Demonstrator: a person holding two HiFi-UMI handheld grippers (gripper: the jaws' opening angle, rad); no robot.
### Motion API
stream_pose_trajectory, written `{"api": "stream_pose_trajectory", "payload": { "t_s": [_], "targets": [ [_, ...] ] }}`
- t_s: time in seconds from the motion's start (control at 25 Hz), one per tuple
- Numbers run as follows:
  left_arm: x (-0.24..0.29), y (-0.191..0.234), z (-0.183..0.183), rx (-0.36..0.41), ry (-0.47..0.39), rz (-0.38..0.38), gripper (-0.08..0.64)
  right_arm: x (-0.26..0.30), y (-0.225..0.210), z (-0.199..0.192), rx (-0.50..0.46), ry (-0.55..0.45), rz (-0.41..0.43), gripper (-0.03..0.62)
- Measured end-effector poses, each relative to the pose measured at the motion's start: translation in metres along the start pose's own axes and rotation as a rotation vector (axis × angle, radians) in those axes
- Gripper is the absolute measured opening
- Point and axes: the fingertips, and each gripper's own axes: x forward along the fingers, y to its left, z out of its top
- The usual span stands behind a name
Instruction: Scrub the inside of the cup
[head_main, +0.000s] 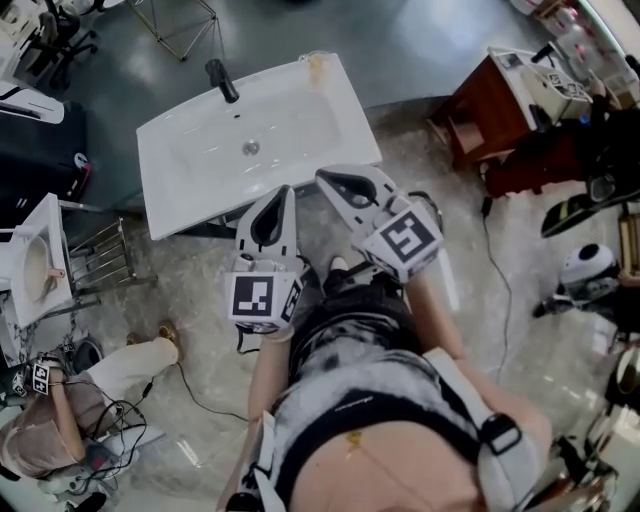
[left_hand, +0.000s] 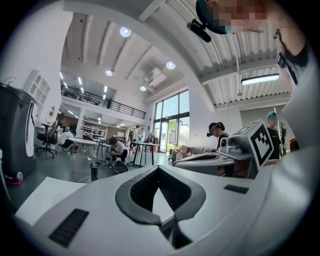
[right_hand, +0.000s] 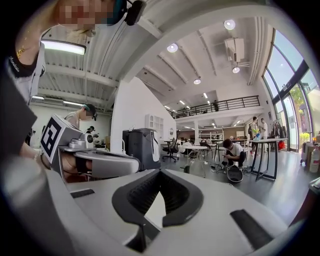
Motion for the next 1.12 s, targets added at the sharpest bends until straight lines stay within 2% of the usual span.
{"api": "stream_pose_trajectory", "payload": {
  "t_s": [0.2, 0.52, 1.12],
  "targets": [
    [-0.005, -0.011, -0.001, 0.007, 0.004, 0.011, 0.0, -0.01, 0.008, -0.001, 0.018, -0.006, 0.026, 0.005],
    [-0.006, -0.011, 0.007, 0.019, 0.008, -0.026, 0.0, -0.01, 0.011, 0.009, 0.025, -0.03, -0.008, 0.005],
    [-0.002, -0.003, 0.0, 0.012, 0.025, -0.065, 0.0, 0.0, 0.013, 0.002, 0.008, 0.018, -0.031, 0.003]
  ]
}}
